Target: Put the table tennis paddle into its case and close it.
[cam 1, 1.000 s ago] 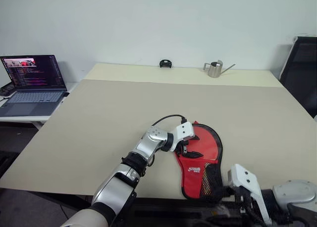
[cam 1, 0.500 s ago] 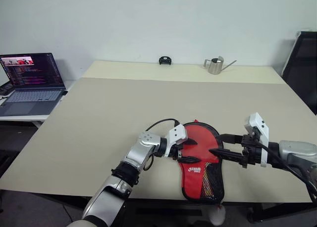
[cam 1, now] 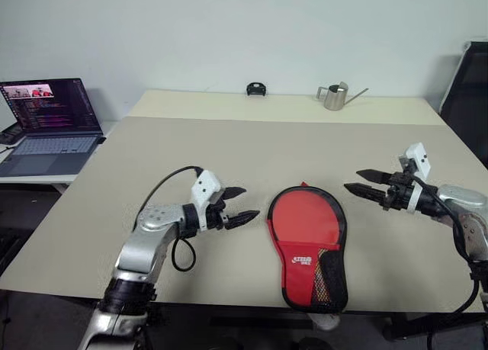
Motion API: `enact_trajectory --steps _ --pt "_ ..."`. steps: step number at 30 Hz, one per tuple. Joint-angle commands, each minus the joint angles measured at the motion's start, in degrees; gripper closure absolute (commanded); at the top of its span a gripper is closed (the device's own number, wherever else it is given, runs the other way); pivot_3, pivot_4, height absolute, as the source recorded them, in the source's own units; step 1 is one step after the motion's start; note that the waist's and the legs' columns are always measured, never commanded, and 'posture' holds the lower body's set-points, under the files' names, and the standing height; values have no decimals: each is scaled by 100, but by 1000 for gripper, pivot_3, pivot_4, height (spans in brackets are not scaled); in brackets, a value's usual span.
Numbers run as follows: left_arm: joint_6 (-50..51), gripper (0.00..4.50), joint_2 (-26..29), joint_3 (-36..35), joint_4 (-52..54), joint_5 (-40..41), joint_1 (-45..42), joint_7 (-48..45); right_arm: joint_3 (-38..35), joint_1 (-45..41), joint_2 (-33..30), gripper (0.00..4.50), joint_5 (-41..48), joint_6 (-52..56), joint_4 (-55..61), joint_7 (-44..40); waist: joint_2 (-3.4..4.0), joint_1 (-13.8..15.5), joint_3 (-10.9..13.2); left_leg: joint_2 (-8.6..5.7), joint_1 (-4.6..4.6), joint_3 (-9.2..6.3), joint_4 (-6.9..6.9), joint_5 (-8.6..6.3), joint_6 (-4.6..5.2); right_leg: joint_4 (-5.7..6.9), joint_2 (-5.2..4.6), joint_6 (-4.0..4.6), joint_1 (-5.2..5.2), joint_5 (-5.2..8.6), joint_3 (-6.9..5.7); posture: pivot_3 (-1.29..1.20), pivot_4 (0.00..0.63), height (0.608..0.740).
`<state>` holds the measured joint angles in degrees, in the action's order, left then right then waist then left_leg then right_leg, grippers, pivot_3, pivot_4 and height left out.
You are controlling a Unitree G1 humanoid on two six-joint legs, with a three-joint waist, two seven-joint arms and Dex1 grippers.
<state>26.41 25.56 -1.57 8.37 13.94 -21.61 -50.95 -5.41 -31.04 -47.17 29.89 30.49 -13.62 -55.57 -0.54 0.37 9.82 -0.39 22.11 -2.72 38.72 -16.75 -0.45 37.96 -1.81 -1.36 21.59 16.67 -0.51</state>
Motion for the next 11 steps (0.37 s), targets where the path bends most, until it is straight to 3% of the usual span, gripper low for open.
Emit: enact_trajectory --steps 1,11 --pt "122 690 81 -286 624 259 185 303 24 -293 -129 915 -288 -255 -252 -259 1 0 0 0 0 1 0 0 0 0 0 0 0 0 1 0 150 740" --pt "-195 690 -19 114 -29 122 -58 507 59 20 -455 915 -704 -153 90 -578 10 4 6 0 1 2 -1 0 -2 1 -2 2 1 1 1 0 150 740"
